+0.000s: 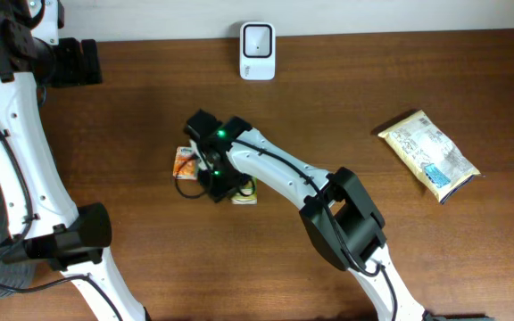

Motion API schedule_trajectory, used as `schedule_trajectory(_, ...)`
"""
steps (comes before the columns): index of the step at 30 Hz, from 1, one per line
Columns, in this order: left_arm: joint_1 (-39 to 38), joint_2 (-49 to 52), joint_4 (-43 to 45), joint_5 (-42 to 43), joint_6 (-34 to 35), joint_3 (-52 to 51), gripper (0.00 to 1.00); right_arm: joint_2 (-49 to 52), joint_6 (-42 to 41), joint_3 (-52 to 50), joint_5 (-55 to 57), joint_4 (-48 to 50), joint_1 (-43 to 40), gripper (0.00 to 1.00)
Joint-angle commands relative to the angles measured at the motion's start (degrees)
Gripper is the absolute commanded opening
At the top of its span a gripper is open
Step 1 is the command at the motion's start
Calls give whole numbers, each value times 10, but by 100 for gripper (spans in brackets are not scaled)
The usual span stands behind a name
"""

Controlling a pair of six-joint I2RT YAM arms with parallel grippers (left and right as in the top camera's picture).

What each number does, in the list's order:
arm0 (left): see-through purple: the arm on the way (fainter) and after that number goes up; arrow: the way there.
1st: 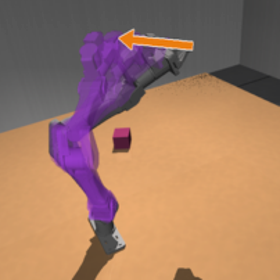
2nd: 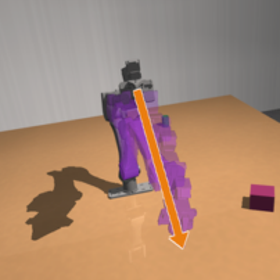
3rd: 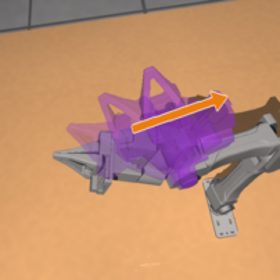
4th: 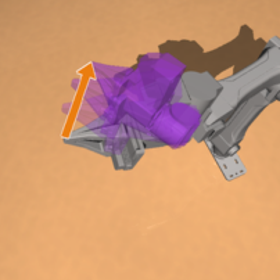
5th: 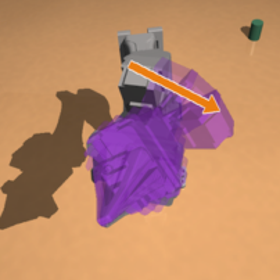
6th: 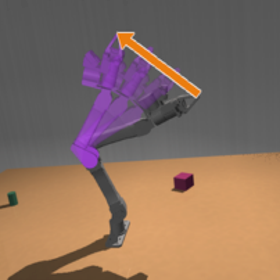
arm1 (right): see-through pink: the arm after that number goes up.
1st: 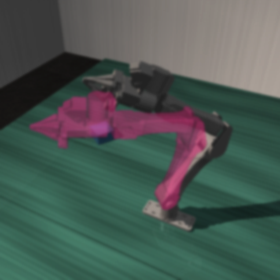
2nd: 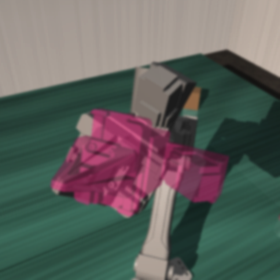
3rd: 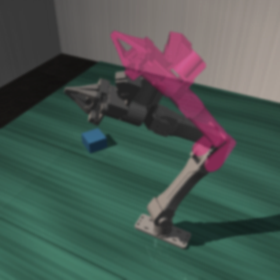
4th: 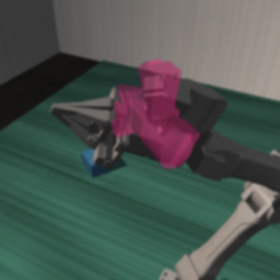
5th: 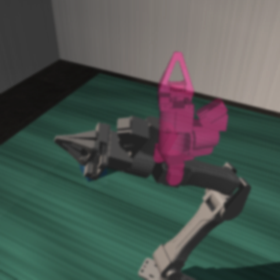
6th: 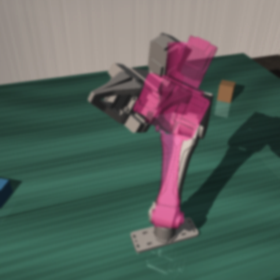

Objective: Scan the item barcode

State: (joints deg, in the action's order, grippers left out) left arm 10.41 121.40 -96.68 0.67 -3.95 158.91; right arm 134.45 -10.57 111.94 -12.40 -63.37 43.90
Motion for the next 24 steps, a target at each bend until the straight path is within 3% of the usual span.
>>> schedule_trajectory(1,2,-1,0,6,-9,4,99,8,-4,27,52,-82,-50,44)
schedule_trajectory(4,2,-1,0,6,-9,4,99,-5,-4,53,82,-130,-122,41)
schedule_trajectory(9,2,-1,0,6,-9,4,99,-30,-4,54,76,-126,-214,41)
schedule_trajectory(14,2,-1,0,6,-9,4,99,-31,9,135,38,-125,-244,41)
schedule_trajectory(19,2,-1,0,6,-9,4,99,-29,9,145,-49,-95,-221,41)
schedule_trajectory(21,2,-1,0,6,-9,4,99,-28,6,125,-49,-30,-182,41)
schedule_trajectory(24,2,-1,0,6,-9,4,99,-18,-64,57,21,89,-130,41)
